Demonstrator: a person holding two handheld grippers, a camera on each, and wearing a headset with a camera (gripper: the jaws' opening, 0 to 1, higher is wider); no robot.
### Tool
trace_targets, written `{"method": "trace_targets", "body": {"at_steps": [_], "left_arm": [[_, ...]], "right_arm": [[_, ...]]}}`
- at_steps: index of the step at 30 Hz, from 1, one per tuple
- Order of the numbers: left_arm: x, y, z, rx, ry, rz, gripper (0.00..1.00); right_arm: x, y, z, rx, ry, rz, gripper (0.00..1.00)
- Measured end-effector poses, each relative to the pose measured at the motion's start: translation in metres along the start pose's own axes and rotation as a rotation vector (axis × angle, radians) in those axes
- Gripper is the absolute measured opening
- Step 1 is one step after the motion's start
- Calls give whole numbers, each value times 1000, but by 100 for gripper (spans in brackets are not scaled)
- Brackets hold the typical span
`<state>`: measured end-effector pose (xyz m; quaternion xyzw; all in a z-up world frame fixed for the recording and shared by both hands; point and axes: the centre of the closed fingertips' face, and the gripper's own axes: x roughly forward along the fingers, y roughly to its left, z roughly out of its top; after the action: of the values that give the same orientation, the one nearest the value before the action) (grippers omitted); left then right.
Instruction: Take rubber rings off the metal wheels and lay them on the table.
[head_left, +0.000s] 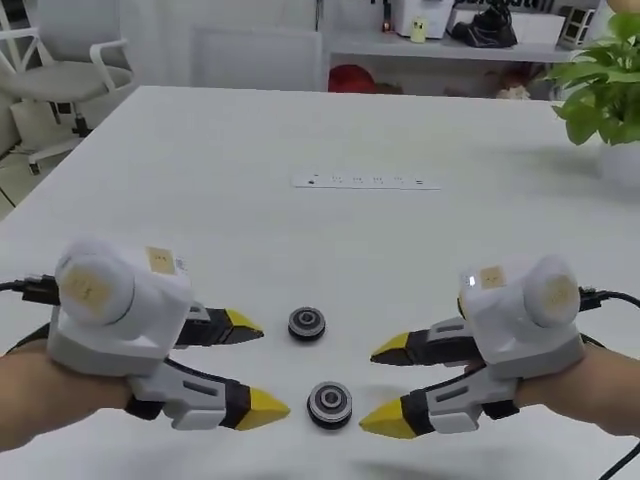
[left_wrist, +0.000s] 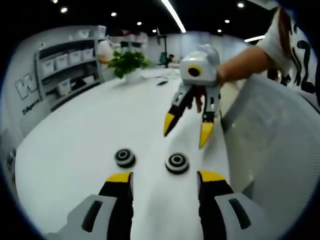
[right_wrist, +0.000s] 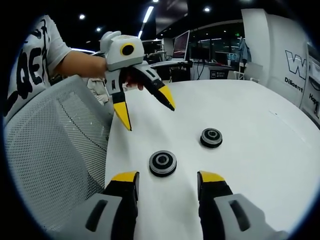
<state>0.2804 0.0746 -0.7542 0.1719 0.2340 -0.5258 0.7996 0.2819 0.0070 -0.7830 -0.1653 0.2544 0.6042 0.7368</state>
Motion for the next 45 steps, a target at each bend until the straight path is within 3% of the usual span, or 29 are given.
{"method": "trace_targets", "body": {"at_steps": [13,32,41,45], "left_arm": [[18,-7,-5,20,26,-53,47],[45,-19,-2,13,52,-115,36],[56,-26,-1,27,68,-133,30],[60,-24,1,0,57,-124,27]], "right_arm": [[7,2,-1,2,9,25,41],[9,2,-5,19,9,26,39],[10,2,-8,23,10,31,39],[10,3,-8,24,9,34,39]]}}
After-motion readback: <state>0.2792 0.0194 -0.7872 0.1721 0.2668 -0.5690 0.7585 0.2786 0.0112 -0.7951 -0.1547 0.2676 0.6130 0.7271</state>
